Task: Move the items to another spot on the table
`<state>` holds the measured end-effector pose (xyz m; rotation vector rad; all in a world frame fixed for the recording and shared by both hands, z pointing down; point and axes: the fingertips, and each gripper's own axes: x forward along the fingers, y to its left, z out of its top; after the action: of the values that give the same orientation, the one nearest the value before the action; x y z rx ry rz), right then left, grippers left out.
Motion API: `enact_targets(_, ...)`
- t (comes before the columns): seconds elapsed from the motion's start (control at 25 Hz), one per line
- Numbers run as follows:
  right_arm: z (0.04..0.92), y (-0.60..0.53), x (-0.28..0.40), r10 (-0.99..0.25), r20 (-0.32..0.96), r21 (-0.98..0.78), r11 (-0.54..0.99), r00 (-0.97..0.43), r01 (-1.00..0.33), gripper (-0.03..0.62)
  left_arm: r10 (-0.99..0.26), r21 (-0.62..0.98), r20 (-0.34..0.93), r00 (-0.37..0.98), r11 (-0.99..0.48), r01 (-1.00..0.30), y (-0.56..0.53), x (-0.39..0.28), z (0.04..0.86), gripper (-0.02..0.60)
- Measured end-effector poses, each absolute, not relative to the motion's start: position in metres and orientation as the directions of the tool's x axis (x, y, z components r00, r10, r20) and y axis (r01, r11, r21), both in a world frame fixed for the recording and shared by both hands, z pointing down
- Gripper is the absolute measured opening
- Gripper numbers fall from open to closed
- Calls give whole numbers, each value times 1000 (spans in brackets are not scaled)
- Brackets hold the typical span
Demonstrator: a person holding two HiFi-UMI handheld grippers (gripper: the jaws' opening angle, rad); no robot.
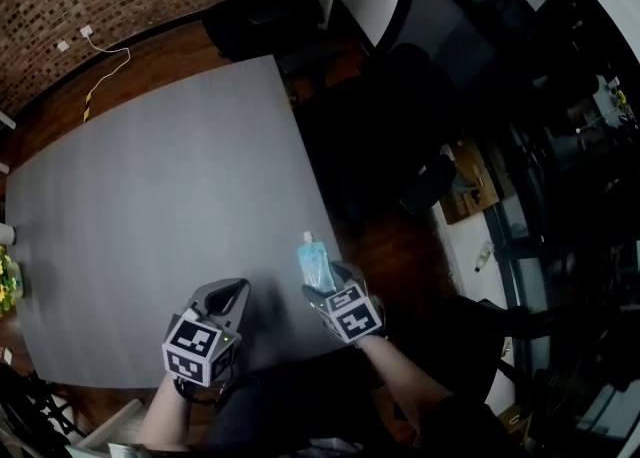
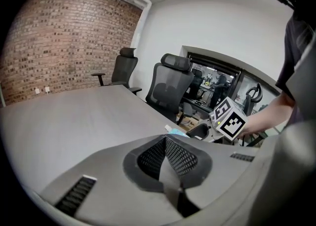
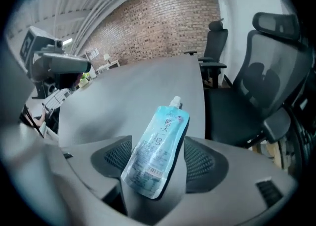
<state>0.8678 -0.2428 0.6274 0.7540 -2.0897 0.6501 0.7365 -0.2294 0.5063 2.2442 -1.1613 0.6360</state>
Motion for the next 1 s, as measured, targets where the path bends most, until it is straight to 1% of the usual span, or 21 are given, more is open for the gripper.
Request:
enact_targets(0.08,628,-241,866,-294,843,-101,736,-450,-669,299,-584,242,624,520,-488,-839,-227,732,509,0)
enact_targets(0.16,628,-242,864,-300,851,-60,760,-432,-647,284,-584,248,623,521,-485,-839,-226,728,510,0)
enact_targets(0.2,628,-242,863,-300,849,-56,767,-434,-639,282,-584,250,622,522,-484,-839,-226,727,510,0)
enact_targets(0.28,628,-242,860,-292,842,-68,777,-453,-626,256,-581,249,622,525,-489,-836,-226,727,510,0)
enact_targets(0.44,626,-240,858,-276,815,-141,758,-509,-637,204,-579,242,623,525,-496,-834,-223,729,509,0)
enact_targets(0.48,623,-241,858,-280,803,-161,748,-526,-644,179,-579,242,624,525,-496,-834,-222,728,509,0)
enact_targets(0.52,621,-242,857,-284,791,-178,740,-541,-649,108,-579,241,625,524,-495,-835,-221,728,509,0)
enact_targets(0.6,619,-244,856,-282,779,-192,743,-560,-641,69,-577,239,630,520,-493,-837,-219,727,510,0)
enact_targets(0.76,613,-242,854,-272,768,-192,767,-580,-613,36,-571,235,642,512,-489,-840,-217,731,513,0)
enact_targets(1.0,609,-249,866,-306,734,-215,742,-606,-635,29,-560,244,652,511,-483,-841,-214,740,520,0)
